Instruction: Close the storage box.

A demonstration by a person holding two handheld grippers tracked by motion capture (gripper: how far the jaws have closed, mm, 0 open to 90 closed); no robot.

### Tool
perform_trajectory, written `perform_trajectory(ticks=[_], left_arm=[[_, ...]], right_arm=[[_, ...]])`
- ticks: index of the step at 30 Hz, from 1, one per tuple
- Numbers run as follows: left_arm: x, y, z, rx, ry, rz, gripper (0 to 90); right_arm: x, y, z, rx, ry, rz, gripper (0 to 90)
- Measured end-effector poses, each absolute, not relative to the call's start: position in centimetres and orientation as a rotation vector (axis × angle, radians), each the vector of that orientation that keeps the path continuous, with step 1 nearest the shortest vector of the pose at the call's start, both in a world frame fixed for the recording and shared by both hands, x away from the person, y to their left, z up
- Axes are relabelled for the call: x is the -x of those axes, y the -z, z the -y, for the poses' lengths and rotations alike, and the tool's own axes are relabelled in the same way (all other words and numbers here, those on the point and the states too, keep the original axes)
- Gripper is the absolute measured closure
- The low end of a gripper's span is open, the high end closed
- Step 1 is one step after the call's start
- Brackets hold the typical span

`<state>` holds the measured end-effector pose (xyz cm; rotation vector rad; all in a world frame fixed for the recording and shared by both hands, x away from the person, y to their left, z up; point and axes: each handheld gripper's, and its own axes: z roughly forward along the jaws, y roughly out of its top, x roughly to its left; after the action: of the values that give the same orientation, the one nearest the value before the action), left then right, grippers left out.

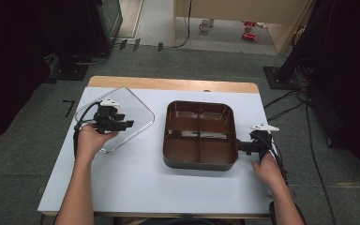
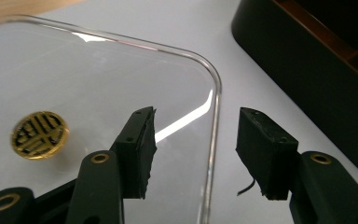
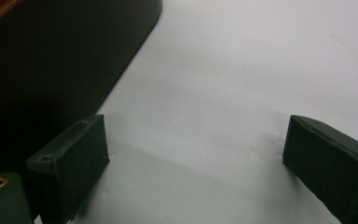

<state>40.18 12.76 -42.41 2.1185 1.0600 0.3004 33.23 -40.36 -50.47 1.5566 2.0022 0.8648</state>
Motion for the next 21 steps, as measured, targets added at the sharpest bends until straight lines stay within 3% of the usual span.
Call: perform_trajectory(ticks=[21], left_arm=[[-43.4,43.7,-14.8,-2.045,-0.394,-1.147,47.8]], right_arm=[[-33.2,50.5,40.4,-1.558,-0.869,-2.001,6.0]])
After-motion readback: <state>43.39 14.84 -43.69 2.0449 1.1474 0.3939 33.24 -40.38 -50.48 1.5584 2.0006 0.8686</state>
